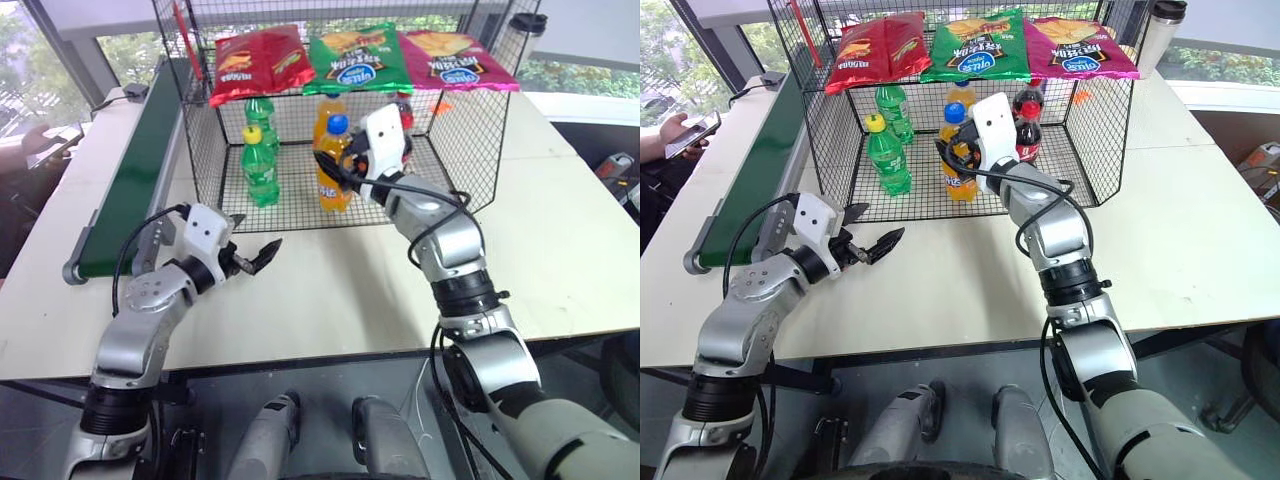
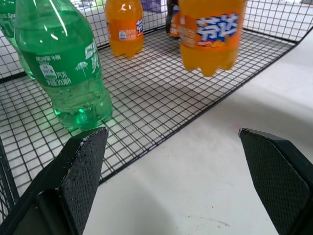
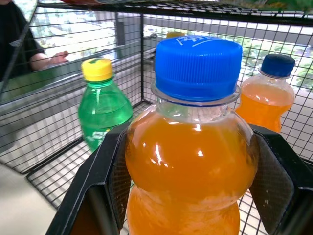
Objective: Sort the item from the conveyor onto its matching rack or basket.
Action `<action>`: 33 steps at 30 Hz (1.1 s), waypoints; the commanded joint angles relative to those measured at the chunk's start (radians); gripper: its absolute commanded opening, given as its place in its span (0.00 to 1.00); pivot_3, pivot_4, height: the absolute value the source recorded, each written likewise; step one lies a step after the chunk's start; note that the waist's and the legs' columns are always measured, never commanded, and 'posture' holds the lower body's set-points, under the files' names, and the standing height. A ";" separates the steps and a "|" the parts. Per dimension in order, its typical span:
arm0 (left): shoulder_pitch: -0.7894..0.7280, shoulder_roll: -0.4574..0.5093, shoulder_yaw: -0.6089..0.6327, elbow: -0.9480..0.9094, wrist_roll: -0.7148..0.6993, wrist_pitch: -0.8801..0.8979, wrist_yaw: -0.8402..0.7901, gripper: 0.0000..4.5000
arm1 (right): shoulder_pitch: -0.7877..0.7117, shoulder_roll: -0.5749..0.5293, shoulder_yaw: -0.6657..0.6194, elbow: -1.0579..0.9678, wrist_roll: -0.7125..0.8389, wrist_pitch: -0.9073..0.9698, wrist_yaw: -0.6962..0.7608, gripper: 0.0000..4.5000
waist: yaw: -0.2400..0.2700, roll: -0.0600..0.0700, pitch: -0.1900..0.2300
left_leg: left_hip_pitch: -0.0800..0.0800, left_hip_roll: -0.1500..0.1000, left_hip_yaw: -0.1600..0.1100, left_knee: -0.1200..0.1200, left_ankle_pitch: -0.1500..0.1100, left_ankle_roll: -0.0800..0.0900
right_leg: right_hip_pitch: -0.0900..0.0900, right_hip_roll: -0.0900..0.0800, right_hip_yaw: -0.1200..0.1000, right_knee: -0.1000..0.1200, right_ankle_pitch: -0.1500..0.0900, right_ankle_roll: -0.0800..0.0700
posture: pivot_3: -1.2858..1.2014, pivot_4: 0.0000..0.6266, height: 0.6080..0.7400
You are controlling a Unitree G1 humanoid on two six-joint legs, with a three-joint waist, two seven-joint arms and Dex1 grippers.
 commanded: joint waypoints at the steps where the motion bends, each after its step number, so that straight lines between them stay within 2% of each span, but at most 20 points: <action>1: -0.001 -0.003 0.007 -0.045 -0.001 -0.009 0.015 0.99 | -0.068 0.033 -0.016 0.072 -0.024 -0.126 0.001 0.58 | 0.000 0.000 0.000 | 0.000 0.000 0.000 0.000 0.000 0.000 | 0.000 0.000 0.000 0.000 0.000 0.000 | 0.52 0.24 0.99; 12: 0.009 -0.007 0.021 -0.073 -0.015 0.011 0.038 0.99 | -0.181 0.069 -0.045 0.424 -0.066 -0.347 0.008 0.58 | -0.003 0.000 0.000 | 0.000 0.001 0.000 0.000 0.000 -0.001 | 0.000 0.001 0.000 0.000 0.001 -0.001 | 0.52 0.24 0.99; 23: 0.018 -0.007 0.023 -0.091 -0.015 0.027 0.050 0.99 | -0.231 0.078 -0.081 0.579 -0.078 -0.437 0.000 0.58 | -0.003 0.000 0.000 | 0.000 0.003 0.000 0.000 0.001 -0.002 | 0.000 0.003 0.000 0.000 0.001 -0.002 | 0.52 0.24 0.99; 25: 0.015 -0.007 0.022 -0.088 -0.015 0.027 0.050 1.00 | -0.231 0.079 -0.086 0.591 -0.080 -0.445 0.001 0.82 | -0.003 0.000 0.000 | 0.000 0.003 0.000 0.000 0.001 -0.002 | 0.000 0.003 0.000 0.000 0.001 -0.002 | 0.52 0.24 0.99; 27: 0.011 -0.007 0.021 -0.084 -0.015 0.026 0.049 1.00 | -0.229 0.079 -0.090 0.597 -0.079 -0.452 0.007 0.99 | -0.003 0.000 0.000 | 0.001 0.003 0.000 0.000 0.001 -0.002 | 0.000 0.004 0.000 0.000 0.002 -0.002 | 0.52 0.24 0.99; 33: 0.007 -0.008 0.019 -0.076 -0.015 0.025 0.046 1.00 | -0.227 0.078 -0.089 0.567 -0.089 -0.442 0.013 0.99 | -0.003 0.001 0.000 | 0.003 0.004 0.000 -0.001 0.001 -0.002 | 0.001 0.005 0.001 0.000 0.002 -0.004 | 0.52 0.24 0.99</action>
